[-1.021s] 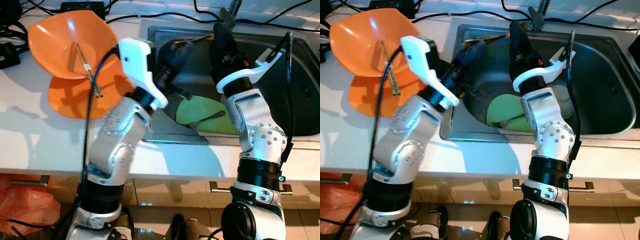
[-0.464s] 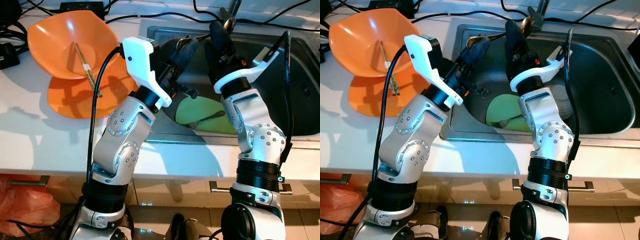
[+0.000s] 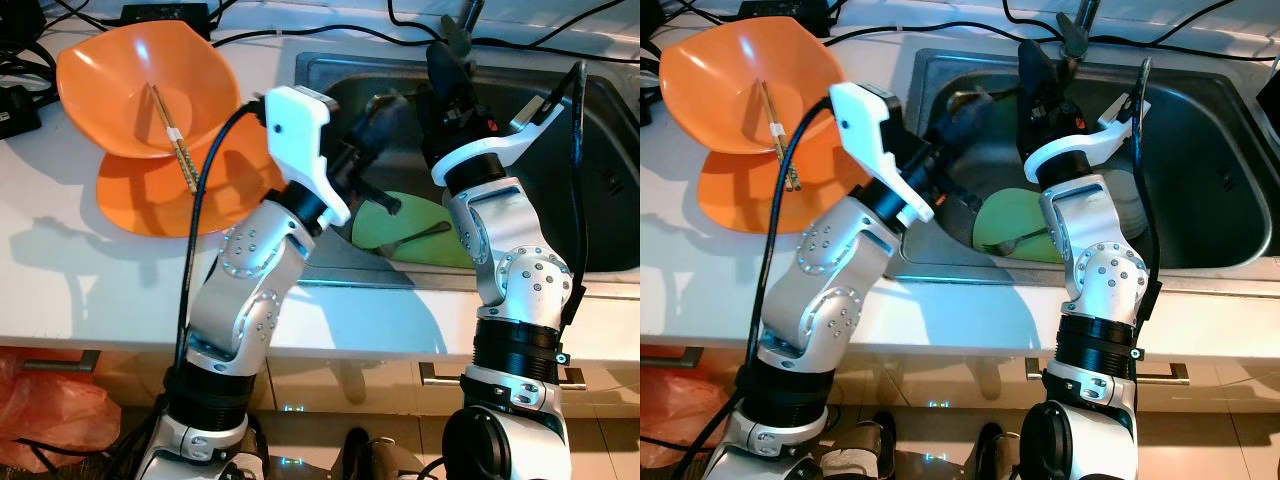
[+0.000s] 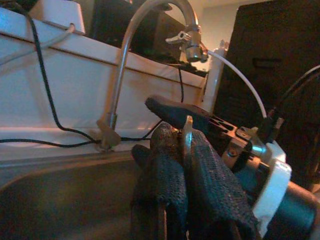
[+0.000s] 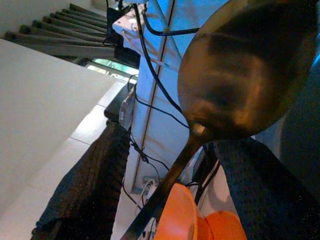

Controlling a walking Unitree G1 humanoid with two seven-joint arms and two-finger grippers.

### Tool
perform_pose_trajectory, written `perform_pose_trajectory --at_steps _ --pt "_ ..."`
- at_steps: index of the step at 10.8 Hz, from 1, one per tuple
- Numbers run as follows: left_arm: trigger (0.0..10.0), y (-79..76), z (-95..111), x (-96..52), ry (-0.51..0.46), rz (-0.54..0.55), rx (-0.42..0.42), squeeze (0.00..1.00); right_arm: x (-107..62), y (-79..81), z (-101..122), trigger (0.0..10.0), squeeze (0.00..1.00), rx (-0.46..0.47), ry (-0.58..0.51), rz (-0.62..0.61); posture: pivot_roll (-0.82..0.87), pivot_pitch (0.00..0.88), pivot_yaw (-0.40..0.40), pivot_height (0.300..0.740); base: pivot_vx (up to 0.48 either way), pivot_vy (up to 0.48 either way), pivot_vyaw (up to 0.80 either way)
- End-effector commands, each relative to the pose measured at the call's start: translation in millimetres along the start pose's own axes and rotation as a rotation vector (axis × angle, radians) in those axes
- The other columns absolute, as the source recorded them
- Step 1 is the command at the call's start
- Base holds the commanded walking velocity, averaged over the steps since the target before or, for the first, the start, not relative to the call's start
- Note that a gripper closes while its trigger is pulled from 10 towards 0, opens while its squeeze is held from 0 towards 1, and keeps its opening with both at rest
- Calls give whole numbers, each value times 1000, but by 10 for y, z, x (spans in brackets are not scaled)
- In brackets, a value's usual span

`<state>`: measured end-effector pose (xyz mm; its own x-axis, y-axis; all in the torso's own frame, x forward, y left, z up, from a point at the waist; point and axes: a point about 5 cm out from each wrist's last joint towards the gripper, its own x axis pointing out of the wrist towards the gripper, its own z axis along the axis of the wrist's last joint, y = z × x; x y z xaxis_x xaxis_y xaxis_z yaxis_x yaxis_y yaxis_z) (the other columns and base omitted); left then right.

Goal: Kitchen organization

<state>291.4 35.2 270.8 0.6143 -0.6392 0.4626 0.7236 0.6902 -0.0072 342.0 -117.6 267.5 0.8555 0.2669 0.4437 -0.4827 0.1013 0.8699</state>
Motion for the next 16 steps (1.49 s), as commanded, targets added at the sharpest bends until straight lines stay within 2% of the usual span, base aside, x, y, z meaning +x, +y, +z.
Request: perform_pose_trajectory --at_steps 1,3,5,7,8,13,14,15,16 --pt "10000 -52 -11 8 9 -27 4 0 18 57 5 10000 0 18 -19 21 157 206 -42 740 0 0 0" --pt "10000 -42 -25 -7 16 -22 10 0 18 47 22 10000 0 11 -30 9 156 211 -44 740 0 0 0" --pt "10000 -33 -30 -10 19 -14 23 0 18 32 65 2118 0 1 -45 -3 154 215 -46 740 0 0 0" --pt "10000 -27 -34 -11 21 -10 28 0 19 27 94 1490 0 -3 -53 -5 155 216 -46 740 0 0 0" --pt "10000 -27 -34 -13 21 -9 28 0 19 33 94 0 0 -3 -55 -1 154 215 -46 740 0 0 0" --pt "10000 -9 -38 -16 25 0 40 0 15 15 100 0 0 -6 -58 -6 154 213 -43 740 0 0 0" --pt "10000 -8 -50 -13 32 0 49 416 15 15 101 0 0 -6 -60 -4 154 211 -41 740 0 0 0" --pt "10000 -5 -61 -14 37 2 48 1000 14 16 101 0 0 -5 -61 -4 153 209 -41 740 0 0 0" --pt "10000 -7 -80 -15 46 1 50 1000 13 17 104 0 0 -4 -62 -4 151 207 -41 740 0 0 0"
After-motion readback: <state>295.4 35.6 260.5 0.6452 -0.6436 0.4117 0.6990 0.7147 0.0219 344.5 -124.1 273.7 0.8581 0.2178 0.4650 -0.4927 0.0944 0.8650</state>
